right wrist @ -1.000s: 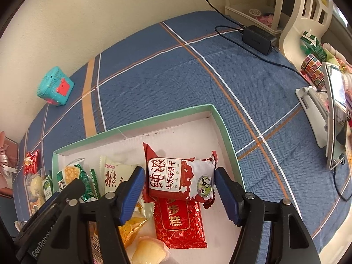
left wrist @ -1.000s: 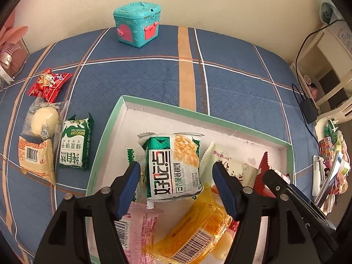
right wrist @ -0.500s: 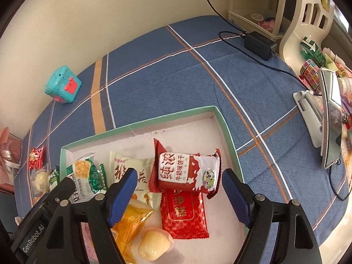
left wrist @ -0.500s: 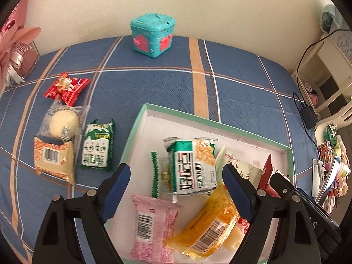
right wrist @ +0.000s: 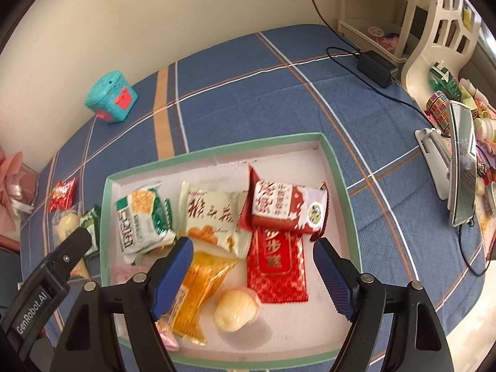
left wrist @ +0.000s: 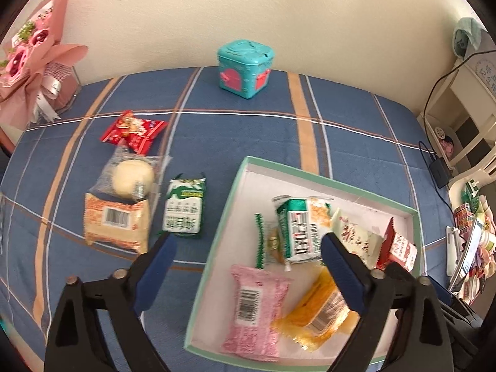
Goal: Organize snacks
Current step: 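Withdraw both open grippers from the tray toward the remaining snacks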
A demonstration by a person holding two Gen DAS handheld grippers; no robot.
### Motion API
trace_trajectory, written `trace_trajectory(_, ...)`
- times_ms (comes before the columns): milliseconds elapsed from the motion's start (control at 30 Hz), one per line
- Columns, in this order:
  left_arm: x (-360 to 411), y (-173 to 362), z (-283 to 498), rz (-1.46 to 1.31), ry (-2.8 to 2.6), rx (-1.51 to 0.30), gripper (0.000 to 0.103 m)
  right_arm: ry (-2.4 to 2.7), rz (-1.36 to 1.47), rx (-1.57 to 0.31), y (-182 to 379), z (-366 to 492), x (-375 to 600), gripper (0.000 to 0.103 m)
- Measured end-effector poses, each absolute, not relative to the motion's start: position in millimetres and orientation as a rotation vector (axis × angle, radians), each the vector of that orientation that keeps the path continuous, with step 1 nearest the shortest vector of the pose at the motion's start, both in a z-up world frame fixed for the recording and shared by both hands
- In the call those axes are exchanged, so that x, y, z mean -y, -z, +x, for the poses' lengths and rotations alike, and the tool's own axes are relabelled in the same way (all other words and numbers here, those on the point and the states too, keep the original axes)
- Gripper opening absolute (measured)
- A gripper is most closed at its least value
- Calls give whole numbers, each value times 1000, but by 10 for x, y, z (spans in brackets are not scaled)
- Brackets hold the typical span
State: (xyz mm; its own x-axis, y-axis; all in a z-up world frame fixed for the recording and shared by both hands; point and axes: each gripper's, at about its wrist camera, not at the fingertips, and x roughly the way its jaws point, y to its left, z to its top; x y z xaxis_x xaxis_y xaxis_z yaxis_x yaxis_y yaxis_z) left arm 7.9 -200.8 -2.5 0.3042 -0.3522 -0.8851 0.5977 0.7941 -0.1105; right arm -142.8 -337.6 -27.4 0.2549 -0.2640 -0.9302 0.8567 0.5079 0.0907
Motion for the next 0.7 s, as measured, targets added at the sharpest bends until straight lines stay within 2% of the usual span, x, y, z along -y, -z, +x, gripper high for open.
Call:
trace_trajectory(500, 1551, 72, 169, 222, 570, -1103, 98, 796, 688, -1111, 373, -1385, 3140, 86)
trace_trajectory(600, 1517, 67, 170, 220, 577, -1097, 98, 781, 681, -1112, 359, -1376, 3106, 103)
trace_trajectory(700, 1497, 64, 166, 220, 581, -1095, 98, 760, 686, -1115, 349, -1344, 3084, 103)
